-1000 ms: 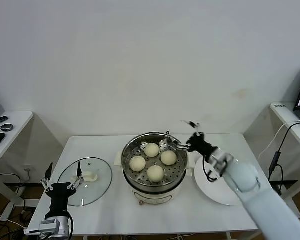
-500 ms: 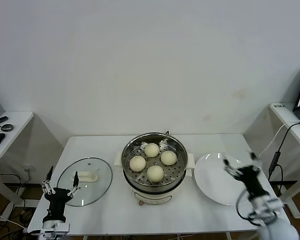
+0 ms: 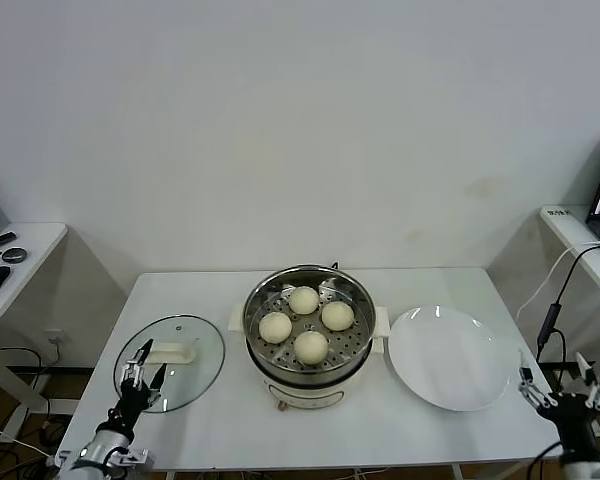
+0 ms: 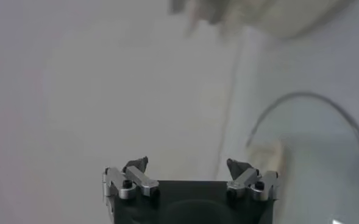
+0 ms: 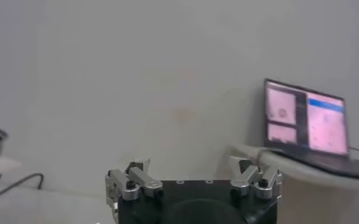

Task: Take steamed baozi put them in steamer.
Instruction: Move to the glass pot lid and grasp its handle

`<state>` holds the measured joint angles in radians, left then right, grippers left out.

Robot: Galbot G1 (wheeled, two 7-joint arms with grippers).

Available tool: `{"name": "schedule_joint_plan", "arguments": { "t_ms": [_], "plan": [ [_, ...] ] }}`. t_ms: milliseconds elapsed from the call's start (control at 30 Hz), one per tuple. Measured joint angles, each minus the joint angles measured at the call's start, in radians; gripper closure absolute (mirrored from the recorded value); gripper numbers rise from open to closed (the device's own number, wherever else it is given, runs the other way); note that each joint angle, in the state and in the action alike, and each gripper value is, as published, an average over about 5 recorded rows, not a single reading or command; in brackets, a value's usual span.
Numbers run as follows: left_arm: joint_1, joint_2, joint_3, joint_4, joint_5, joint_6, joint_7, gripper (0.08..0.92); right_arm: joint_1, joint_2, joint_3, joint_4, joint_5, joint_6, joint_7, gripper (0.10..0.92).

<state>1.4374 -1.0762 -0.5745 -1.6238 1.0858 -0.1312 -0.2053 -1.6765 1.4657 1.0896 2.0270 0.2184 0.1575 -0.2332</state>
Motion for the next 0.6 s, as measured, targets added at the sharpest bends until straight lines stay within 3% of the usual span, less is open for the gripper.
{"name": "schedule_joint_plan", "arguments": {
  "t_ms": [600],
  "plan": [
    [-0.239,0.035,0.099,0.249,0.141,0.001,0.013,0.177,-0.055,0.042,0.017,0.017,-0.006,0.002,0.0,0.203]
  ]
}}
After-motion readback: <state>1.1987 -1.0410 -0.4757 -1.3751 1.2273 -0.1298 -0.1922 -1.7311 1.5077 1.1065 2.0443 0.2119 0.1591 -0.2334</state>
